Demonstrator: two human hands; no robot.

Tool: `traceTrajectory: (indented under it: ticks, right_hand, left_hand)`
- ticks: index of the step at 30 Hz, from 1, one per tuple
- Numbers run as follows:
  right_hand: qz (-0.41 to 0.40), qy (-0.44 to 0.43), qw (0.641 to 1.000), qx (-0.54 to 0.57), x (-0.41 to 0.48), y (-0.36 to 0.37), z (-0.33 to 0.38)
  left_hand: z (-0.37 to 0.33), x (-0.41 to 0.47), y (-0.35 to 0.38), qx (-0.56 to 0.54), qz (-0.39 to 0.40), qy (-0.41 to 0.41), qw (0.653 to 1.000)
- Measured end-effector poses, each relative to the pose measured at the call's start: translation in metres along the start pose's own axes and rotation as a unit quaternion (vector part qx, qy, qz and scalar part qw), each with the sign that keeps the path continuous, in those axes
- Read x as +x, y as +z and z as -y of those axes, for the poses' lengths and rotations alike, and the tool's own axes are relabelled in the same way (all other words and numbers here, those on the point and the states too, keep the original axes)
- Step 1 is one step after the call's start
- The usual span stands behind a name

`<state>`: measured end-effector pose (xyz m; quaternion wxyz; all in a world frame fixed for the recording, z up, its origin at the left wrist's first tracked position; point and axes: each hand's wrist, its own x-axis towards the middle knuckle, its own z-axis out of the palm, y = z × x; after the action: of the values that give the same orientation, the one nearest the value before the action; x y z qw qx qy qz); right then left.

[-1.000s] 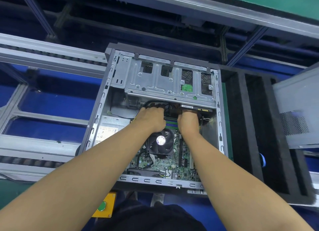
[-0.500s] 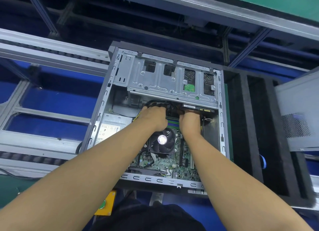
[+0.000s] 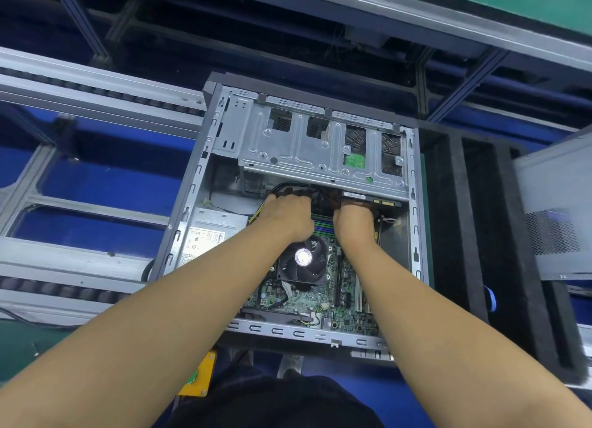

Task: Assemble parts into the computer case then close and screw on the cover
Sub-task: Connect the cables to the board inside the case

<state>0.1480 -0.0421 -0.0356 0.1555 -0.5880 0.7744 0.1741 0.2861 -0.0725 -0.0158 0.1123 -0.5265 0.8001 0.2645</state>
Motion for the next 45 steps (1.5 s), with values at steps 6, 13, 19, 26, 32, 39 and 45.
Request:
traceTrajectory:
  ticks: [6, 13, 19, 26, 32, 39, 45]
  right_hand:
    - [-0.013, -0.002, 0.999, 0.049, 0.006, 0.007, -0.004]
    - [0.001, 0.011, 0.998, 0.055, 0.006, 0.005, -0.005]
    - [0.017, 0.026, 0.997, 0.072, 0.006, 0.001, -0.006]
    - [-0.002, 0.024, 0.994, 0.103, -0.003, 0.001, -0.007]
    - [0.008, 0.053, 0.976, 0.211, 0.003, 0.006, -0.006]
    - [0.136, 0.073, 0.98, 0.129, 0.004, -0.016, -0.003]
    - [0.109, 0.044, 0.99, 0.082, 0.008, -0.01, -0.005]
  left_hand:
    - [-0.003, 0.0, 0.0, -0.001, -0.002, 0.0, 1.0]
    - [-0.001, 0.001, 0.002, -0.002, -0.008, 0.005, 1.0]
    - [-0.002, 0.0, 0.002, 0.003, -0.007, 0.004, 1.0]
    - [0.001, 0.002, 0.002, 0.0, -0.01, -0.001, 1.0]
    - [0.002, 0.003, 0.004, 0.004, -0.012, 0.002, 1.0]
    - [-0.001, 0.003, 0.002, 0.006, -0.01, -0.008, 1.0]
    - [0.0, 0.002, 0.002, 0.004, -0.009, -0.003, 1.0]
